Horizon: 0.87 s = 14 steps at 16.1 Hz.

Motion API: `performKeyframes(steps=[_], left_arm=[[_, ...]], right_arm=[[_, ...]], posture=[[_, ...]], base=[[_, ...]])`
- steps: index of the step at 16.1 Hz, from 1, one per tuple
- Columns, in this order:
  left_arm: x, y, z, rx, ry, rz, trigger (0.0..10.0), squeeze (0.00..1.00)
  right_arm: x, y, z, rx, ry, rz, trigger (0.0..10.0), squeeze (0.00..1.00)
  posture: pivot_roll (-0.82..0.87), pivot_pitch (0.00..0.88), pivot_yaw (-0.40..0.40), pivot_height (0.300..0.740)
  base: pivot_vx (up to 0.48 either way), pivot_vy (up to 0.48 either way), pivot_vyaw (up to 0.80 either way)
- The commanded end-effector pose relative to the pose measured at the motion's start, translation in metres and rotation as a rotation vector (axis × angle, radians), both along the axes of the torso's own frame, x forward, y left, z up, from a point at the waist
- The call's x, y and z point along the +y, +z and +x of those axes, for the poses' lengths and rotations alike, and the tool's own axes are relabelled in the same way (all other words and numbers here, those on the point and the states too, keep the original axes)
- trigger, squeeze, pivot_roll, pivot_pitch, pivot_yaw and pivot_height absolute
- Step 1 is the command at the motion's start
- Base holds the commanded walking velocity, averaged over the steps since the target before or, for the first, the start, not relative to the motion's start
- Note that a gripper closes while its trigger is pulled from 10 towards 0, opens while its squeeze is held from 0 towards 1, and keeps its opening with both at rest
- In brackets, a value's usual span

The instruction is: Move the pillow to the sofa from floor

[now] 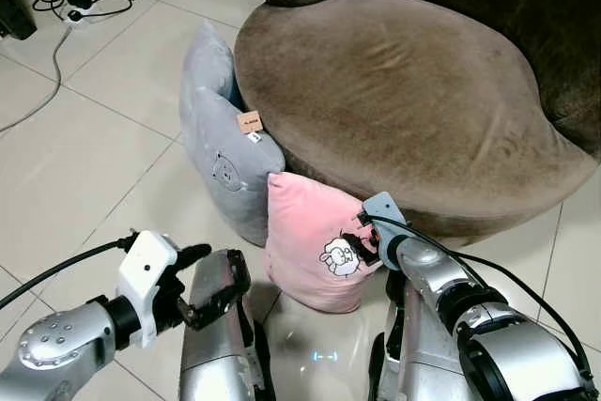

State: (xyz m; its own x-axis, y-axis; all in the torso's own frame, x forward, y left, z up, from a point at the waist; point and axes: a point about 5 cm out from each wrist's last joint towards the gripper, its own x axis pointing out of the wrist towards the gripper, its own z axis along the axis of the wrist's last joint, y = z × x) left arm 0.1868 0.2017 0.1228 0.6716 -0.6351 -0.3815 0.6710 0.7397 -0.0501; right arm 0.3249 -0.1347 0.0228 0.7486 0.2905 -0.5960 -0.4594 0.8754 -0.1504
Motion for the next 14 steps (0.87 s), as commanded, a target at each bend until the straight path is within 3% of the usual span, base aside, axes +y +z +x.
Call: performKeyframes(steps=[1, 14], left_arm=[[0.0021, 0.0018, -0.0039, 0.023, -0.013, 0.000, 10.0, 0.00], [-0.0007, 0.0048, 0.0051, 0.016, -0.024, 0.024, 10.0, 0.00]], right_arm=[[0.0010, -0.0052, -0.0040, 0.029, 0.000, 0.007, 0.0, 0.00], [0.0049, -0.0006, -0.0011, 0.029, 0.075, 0.007, 0.0, 0.00]], posture=[[0.11, 0.277, 0.073, 0.505], [0.11, 0.238, 0.072, 0.505]], base=[[0.000, 0.000, 0.00], [0.000, 0.000, 0.00]])
